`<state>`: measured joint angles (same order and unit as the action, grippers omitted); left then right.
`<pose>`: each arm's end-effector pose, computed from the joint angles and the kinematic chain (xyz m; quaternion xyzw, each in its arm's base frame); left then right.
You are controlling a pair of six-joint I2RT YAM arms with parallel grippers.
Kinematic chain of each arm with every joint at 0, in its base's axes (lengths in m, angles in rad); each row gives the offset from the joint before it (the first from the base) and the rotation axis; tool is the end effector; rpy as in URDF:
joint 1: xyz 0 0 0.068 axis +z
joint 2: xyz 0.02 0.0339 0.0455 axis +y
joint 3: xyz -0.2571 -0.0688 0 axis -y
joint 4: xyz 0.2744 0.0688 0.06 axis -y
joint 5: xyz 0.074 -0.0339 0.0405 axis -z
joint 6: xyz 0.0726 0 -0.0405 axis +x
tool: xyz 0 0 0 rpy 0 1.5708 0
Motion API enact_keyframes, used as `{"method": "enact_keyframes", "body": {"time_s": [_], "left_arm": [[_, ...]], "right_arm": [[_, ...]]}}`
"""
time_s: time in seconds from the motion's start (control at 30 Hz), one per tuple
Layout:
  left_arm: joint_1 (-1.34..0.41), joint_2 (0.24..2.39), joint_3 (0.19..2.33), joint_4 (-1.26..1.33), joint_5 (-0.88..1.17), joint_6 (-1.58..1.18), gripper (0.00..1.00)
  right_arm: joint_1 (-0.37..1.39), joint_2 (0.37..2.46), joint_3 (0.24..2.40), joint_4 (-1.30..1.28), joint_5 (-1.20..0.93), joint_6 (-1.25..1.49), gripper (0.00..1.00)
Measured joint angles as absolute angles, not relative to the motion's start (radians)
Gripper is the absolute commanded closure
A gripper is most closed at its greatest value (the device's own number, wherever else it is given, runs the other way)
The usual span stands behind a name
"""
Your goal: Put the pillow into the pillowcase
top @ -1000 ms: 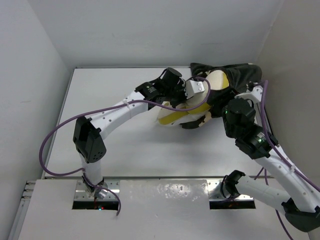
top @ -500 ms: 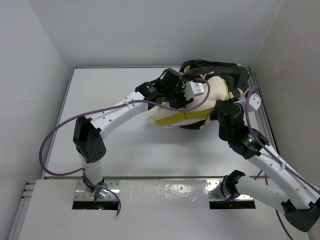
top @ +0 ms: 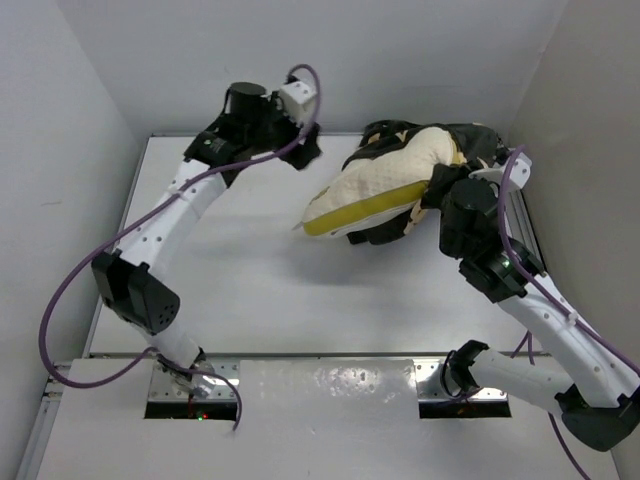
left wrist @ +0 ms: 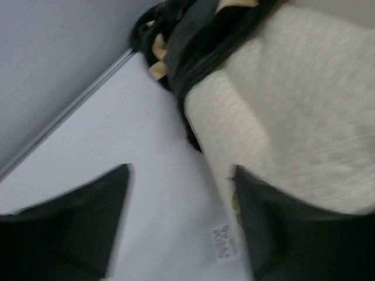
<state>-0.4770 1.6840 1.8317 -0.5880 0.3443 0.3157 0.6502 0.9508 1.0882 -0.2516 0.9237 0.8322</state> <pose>0.3800 -0.2240 0.4080 0.4058 0.7321 -0.1867 0.5143 0.2350 0.1060 0.4063 0.3561 0.6384 0.1570 0.6641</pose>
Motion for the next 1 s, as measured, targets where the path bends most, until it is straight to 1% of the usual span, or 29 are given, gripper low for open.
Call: {"method": "enact_keyframes", "body": {"time_s": [0.03,0.1,0.17,0.27,0.3,0.37,0.4,0.47,0.57,0.7,0.8,0.9,1.0], "left_arm": [[-0.44,1.66,1.788,-0.55,0.336,0.283,0.63],[-0.392,1.651,1.716,-0.499,0.335,0.231,0.87],[-0.349,1.7,1.665,-0.448,0.37,0.168,0.87],[-0.312,1.861,1.636,-0.406,0.454,0.084,0.66],[-0.306,1.92,1.636,-0.399,0.476,0.061,0.53],[-0.3,2.037,1.624,-0.376,0.514,0.016,0.46],[-0.303,2.082,1.607,-0.359,0.533,-0.007,0.4],[-0.314,2.133,1.563,-0.327,0.573,-0.047,0.38],[-0.34,2.151,1.494,-0.248,0.633,-0.112,0.33],[-0.374,2.147,1.409,-0.031,0.709,-0.216,0.27],[-0.395,2.147,1.351,0.111,0.746,-0.299,0.25],[-0.419,2.149,1.343,0.171,0.731,-0.336,0.24],[-0.453,2.184,1.402,0.186,0.699,-0.348,0.24]], "right_arm": [[0.65,0.956,1.101,-0.246,0.921,0.821,1.0],[0.65,0.965,1.125,-0.246,0.917,0.802,1.0],[0.65,0.976,1.15,-0.247,0.917,0.785,1.0],[0.65,0.981,1.167,-0.248,0.918,0.768,1.0],[0.65,0.981,1.168,-0.249,0.92,0.764,1.0],[0.65,0.981,1.169,-0.253,0.925,0.76,1.0],[0.65,0.981,1.169,-0.256,0.927,0.759,1.0],[0.65,0.981,1.172,-0.268,0.931,0.759,1.0],[0.65,0.982,1.181,-0.285,0.932,0.76,1.0],[0.65,0.982,1.184,-0.295,0.932,0.76,1.0],[0.65,0.982,1.185,-0.296,0.934,0.759,1.0],[0.65,0.982,1.185,-0.297,0.936,0.759,1.0],[0.649,0.978,1.185,-0.297,0.943,0.756,1.0]]}}
